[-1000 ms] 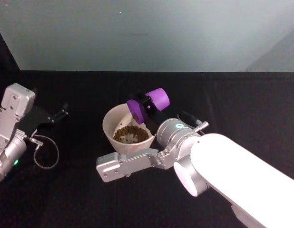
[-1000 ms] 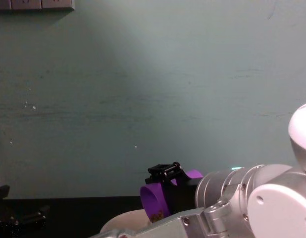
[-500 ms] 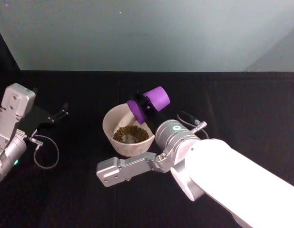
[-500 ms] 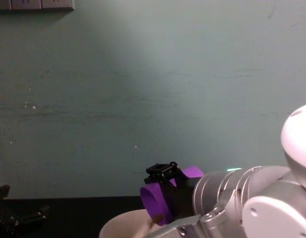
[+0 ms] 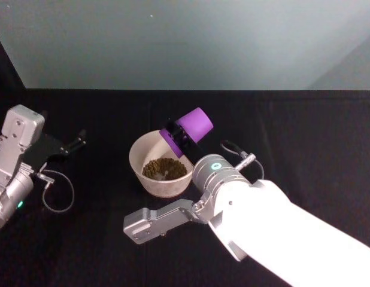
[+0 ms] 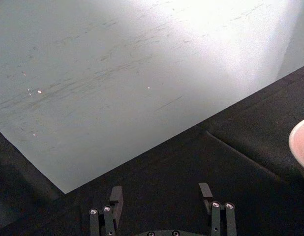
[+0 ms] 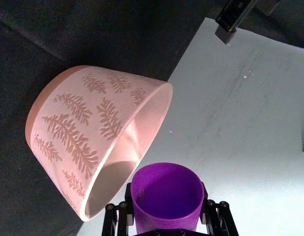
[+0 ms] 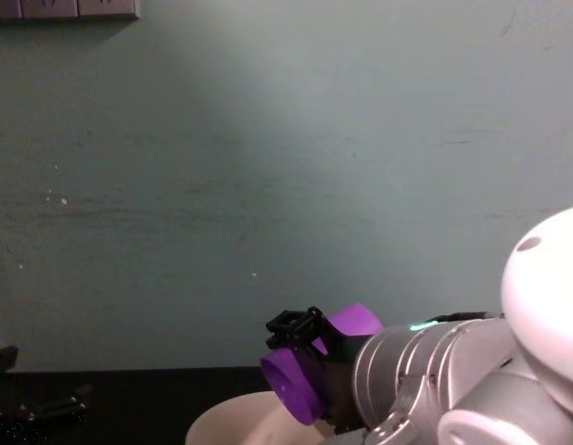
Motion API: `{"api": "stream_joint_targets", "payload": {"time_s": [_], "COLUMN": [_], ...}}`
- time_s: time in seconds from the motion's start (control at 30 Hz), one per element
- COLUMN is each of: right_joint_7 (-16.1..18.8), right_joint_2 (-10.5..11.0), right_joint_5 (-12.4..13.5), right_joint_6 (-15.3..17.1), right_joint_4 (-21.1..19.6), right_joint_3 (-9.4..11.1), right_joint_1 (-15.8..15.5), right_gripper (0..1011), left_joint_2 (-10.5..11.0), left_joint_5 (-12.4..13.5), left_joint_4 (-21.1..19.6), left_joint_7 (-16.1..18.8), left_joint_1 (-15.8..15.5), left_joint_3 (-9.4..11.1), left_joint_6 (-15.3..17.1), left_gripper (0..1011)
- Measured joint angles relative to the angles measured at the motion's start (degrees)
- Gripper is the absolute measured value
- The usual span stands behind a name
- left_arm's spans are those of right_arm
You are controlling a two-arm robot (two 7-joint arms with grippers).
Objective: Pick up the cup and pour the mung beans from the cup into the bowl.
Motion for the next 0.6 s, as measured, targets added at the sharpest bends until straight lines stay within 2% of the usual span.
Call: {"api": "stream_joint_targets", "payload": {"time_s": [0.3, 0.47, 0.6], "right_joint_7": [2.3, 2.8, 2.7], "right_joint_2": [0.0, -0.1, -0.3], "right_joint_5": [-5.6, -6.4, -5.9], "right_joint_6": [-0.3, -0.4, -0.5], "right_joint_4": [-0.2, -0.3, -0.3], "right_joint_3": [-2.2, -2.3, -1.6], "right_joint_1": [0.8, 0.8, 0.4], "right_gripper": [726, 726, 726], "left_joint_2": [0.0, 0.0, 0.0], "left_joint_5": [0.0, 0.0, 0.0], "left_joint_4": [0.0, 0.0, 0.0], "left_joint_7": [0.0, 0.0, 0.0], "left_joint_1": [0.0, 0.0, 0.0], "left_joint_3": [0.0, 0.0, 0.0], "left_joint_6": [0.0, 0.0, 0.0], "left_gripper": [1000, 1000, 1000]}}
